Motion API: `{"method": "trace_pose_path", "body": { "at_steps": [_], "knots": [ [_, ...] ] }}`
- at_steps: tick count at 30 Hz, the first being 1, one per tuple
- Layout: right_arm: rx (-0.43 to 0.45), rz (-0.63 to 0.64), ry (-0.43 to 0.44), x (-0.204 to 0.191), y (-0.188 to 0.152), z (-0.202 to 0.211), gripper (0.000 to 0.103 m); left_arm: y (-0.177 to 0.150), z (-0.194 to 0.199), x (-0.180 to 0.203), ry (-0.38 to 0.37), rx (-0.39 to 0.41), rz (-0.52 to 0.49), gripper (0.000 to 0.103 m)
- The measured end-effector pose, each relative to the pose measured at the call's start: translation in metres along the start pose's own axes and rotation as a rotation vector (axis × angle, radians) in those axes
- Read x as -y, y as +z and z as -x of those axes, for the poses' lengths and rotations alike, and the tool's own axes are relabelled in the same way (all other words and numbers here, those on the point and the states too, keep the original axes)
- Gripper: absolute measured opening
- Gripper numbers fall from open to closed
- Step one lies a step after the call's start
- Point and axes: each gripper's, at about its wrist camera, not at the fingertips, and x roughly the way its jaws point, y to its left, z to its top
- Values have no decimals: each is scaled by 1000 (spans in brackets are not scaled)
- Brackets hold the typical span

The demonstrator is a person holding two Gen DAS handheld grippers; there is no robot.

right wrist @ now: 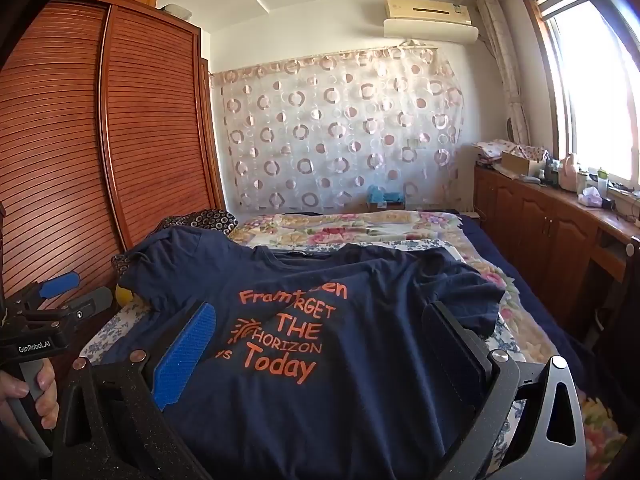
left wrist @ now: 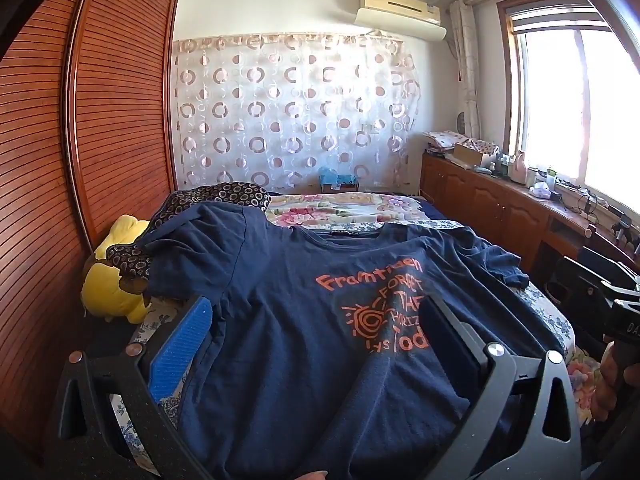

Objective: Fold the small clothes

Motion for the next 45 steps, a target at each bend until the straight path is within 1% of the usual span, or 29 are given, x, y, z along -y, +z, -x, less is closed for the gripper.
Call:
{"method": "trace_pose_path", "body": {
  "at_steps": [20, 21, 23, 45],
  "knots": [
    [4, -2, -4, -3, -1, 2, 103, 6, 2, 2, -3, 10, -4, 103],
    [5, -2, -4, -3, -1, 2, 103, 7, 8, 3, -5, 15, -7, 103],
    [7, -2, -4, -3, -1, 3, 103, 8, 9, 3, -6, 19, -10, 103],
    [7, -3, -1, -4, -1, 3, 103, 7, 11, 5, -4, 24, -14, 103]
  ]
}}
